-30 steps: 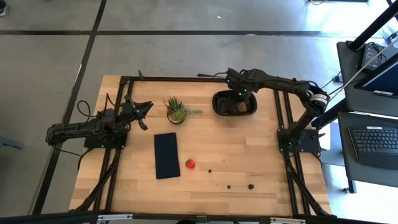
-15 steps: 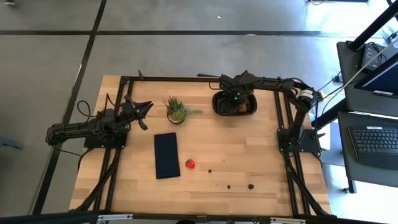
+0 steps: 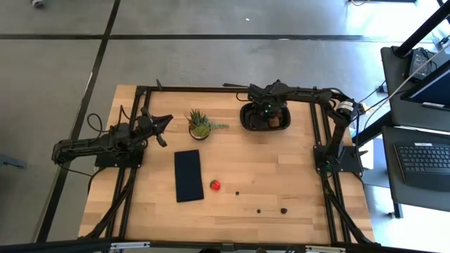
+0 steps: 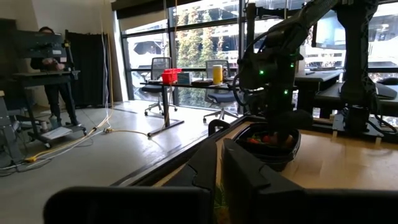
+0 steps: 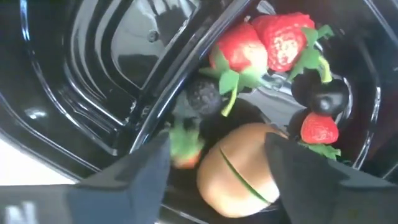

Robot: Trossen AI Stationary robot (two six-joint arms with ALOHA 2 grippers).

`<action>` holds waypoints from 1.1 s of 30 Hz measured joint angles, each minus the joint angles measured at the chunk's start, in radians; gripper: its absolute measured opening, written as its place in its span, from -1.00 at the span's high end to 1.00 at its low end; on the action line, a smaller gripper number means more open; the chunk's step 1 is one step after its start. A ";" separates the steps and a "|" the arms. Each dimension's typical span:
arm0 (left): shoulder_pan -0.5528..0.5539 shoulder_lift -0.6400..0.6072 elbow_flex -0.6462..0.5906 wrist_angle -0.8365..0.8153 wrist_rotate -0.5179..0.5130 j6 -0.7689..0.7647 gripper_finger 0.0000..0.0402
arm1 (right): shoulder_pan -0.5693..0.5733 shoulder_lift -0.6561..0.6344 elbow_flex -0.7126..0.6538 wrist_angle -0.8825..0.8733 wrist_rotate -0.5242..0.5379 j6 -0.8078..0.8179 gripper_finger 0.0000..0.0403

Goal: Pick and placing Produce into tupperware
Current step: Put the blackberry into the black container

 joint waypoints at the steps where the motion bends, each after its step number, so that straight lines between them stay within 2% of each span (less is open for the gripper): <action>1: 0.000 0.000 0.000 0.000 0.000 0.000 0.92 | 0.000 0.000 0.003 -0.012 0.000 -0.002 -0.37; 6: 0.000 0.000 0.000 0.000 0.000 0.000 0.96 | 0.005 -0.015 0.068 -0.113 0.000 -0.002 -0.59; 10: 0.000 0.000 0.000 0.000 0.000 0.000 0.98 | 0.032 -0.084 0.118 -0.127 -0.001 0.001 -0.63; 15: 0.000 0.000 0.000 0.000 0.000 0.000 0.99 | 0.122 -0.207 0.130 -0.206 -0.008 0.025 -0.62; 20: 0.000 0.000 0.000 0.000 -0.001 0.000 0.99 | 0.272 -0.297 0.130 -0.327 -0.006 0.166 -0.62; 26: 0.000 0.000 0.000 0.000 -0.002 0.000 0.91 | 0.485 -0.328 0.129 -0.441 0.010 0.386 -0.62; 29: 0.000 0.000 0.000 0.000 -0.002 -0.001 0.87 | 0.604 -0.329 0.093 -0.440 0.057 0.523 -0.62; 33: 0.000 0.000 0.000 0.000 -0.002 -0.003 0.83 | 0.735 -0.329 0.002 -0.426 0.047 0.710 -0.62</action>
